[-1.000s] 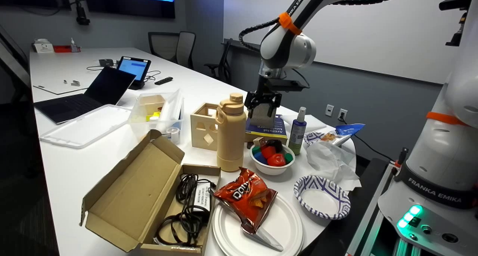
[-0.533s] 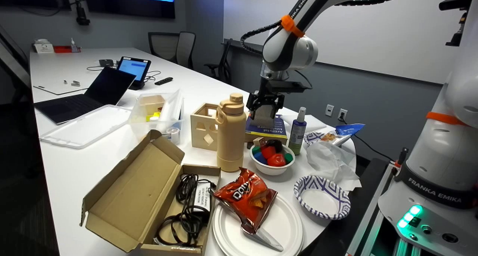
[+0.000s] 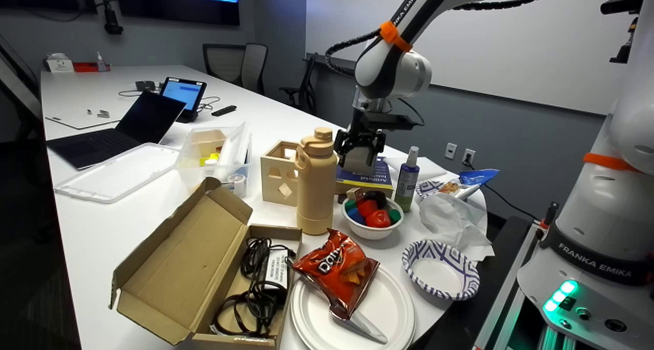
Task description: Close the lid of the toy box
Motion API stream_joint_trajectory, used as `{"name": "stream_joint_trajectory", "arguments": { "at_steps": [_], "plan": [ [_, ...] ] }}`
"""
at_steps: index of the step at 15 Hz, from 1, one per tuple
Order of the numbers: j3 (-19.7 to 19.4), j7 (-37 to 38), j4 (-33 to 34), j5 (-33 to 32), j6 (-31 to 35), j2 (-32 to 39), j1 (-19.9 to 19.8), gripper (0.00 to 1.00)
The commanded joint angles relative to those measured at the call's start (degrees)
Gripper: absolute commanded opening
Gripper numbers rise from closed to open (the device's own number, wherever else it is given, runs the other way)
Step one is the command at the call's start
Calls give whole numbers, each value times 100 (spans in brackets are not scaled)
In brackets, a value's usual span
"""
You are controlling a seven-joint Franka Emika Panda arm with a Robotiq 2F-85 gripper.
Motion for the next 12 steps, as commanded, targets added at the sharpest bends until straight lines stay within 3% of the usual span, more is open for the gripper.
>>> {"name": "stream_joint_trajectory", "arguments": {
  "at_steps": [1,12],
  "plan": [
    [192,-388,119,398,45,91,-97,100],
    [457,-1108,626,756,189,572,-203,100]
  ]
}}
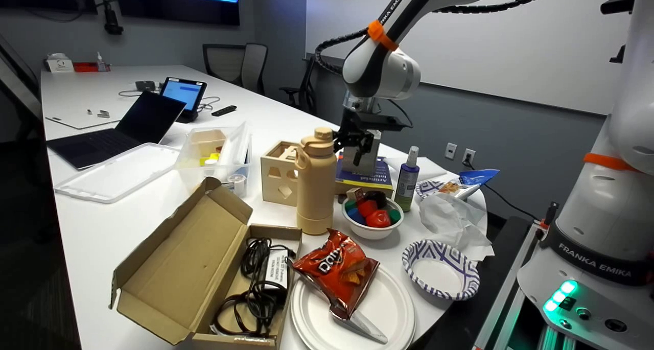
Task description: Close the lid of the toy box
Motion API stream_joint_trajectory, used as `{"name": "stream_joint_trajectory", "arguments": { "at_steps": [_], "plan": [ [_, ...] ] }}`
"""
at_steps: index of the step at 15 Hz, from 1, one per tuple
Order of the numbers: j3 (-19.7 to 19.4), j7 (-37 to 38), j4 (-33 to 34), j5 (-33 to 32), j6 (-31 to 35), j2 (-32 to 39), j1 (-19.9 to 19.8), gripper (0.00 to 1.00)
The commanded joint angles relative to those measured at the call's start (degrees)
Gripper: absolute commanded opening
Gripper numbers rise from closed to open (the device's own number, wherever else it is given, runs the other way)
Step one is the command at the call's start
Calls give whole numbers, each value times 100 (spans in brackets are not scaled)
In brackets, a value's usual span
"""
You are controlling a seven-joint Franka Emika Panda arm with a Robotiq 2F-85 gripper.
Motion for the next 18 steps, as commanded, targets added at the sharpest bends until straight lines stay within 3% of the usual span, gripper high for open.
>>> {"name": "stream_joint_trajectory", "arguments": {
  "at_steps": [1,18],
  "plan": [
    [200,-425,332,263,52,329,-149,100],
    [458,-927,725,392,-11,494,-388,100]
  ]
}}
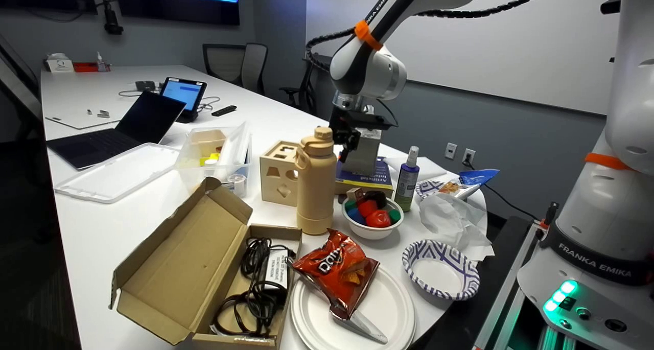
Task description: Close the lid of the toy box
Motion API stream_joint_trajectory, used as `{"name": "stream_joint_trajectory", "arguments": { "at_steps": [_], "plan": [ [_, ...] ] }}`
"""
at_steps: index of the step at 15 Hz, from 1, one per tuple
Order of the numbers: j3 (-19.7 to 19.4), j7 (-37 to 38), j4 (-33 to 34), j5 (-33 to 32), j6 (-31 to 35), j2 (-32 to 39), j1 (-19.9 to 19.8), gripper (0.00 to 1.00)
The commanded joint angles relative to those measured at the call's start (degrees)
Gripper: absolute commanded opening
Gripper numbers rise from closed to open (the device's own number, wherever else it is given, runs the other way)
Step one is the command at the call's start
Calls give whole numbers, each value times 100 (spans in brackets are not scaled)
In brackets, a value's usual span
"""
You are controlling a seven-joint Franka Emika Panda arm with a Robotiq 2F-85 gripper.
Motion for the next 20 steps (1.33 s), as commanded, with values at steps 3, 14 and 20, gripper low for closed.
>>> {"name": "stream_joint_trajectory", "arguments": {
  "at_steps": [3,14,20],
  "plan": [
    [-22,-10,51,-16,5,-121,-37,100],
    [-110,-67,214,-157,-644,-771,80,100],
    [-126,-52,286,-237,-671,-784,159,100]
  ]
}}
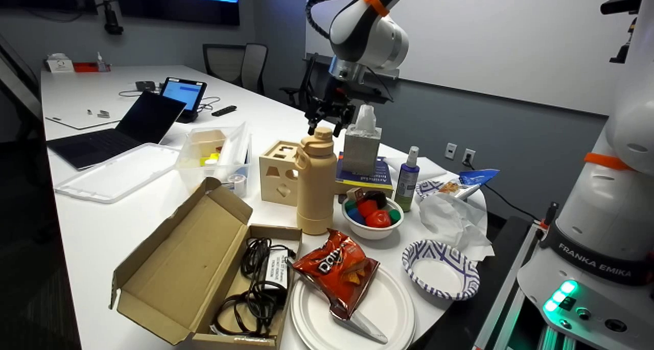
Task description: Close the lid of the toy box
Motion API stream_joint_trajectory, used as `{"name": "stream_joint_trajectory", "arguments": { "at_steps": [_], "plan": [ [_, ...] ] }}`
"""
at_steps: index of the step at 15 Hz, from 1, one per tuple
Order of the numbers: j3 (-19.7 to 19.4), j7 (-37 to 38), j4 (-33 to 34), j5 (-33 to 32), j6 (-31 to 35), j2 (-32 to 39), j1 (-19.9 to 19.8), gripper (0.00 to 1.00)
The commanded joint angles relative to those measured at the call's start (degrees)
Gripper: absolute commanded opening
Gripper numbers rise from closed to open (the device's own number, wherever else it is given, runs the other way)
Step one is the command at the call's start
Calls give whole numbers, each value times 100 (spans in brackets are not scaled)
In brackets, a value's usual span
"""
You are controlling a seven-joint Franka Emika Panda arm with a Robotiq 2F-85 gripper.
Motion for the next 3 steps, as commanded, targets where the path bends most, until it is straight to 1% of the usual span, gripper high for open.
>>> {"name": "stream_joint_trajectory", "arguments": {
  "at_steps": [1,3],
  "plan": [
    [-43,-33,53,-58,-160,-78,58,100],
    [-49,-7,58,-74,-164,-73,69,100]
  ]
}}
